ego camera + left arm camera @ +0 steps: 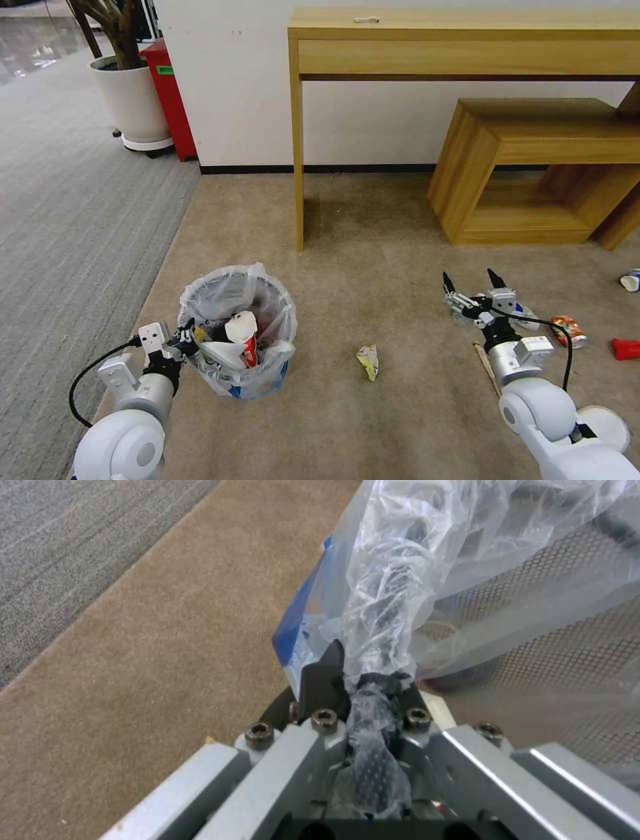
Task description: Pick up the trash bin and place the garbage on the floor into it.
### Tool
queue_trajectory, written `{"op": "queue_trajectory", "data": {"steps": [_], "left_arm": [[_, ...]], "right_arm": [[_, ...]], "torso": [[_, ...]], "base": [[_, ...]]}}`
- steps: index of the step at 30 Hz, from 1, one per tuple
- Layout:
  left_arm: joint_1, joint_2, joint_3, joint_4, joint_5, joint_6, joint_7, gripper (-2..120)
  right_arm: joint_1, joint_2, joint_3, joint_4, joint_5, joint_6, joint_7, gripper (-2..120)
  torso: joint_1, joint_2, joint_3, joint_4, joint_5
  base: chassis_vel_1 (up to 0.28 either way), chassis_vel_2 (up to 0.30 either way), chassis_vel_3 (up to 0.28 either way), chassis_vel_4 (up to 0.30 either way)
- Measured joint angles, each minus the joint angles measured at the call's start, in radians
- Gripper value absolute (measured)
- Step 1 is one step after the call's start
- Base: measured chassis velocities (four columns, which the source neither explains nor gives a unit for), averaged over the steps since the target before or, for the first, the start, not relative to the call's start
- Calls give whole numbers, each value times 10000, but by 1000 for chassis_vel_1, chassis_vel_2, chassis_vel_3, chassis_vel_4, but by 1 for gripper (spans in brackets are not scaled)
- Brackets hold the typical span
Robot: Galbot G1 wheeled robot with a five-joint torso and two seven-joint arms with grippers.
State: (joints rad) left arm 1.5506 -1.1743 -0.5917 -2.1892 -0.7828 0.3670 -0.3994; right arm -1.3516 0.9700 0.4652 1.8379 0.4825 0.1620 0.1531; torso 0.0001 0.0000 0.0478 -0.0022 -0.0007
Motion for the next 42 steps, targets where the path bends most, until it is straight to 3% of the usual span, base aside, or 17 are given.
{"op": "queue_trajectory", "data": {"steps": [11,18,27,34,42], "left_arm": [[-52,-4,30,157,-7,2,0,1],[-98,-26,54,254,-7,3,-1,1],[-128,-66,61,366,13,5,-1,1],[-186,-95,85,514,52,5,0,1],[-235,-168,130,614,98,4,-1,1]], "right_arm": [[307,-203,-257,38,454,-494,-55,100],[489,-456,-690,172,1241,-1145,-642,100],[662,-676,-1642,312,2267,-2020,-849,100],[621,-1129,-2196,263,2961,-2156,-2542,100],[738,-1282,-3275,91,3407,-2553,-2371,100]], "torso": [[0,0,0,-1,-1],[0,0,0,0,-1],[0,0,0,0,0],[0,0,0,-1,-2],[0,0,0,0,-1]], "base": [[0,0,0,0],[0,0,0,0],[0,0,0,0],[0,0,0,0],[0,0,0,0]]}}
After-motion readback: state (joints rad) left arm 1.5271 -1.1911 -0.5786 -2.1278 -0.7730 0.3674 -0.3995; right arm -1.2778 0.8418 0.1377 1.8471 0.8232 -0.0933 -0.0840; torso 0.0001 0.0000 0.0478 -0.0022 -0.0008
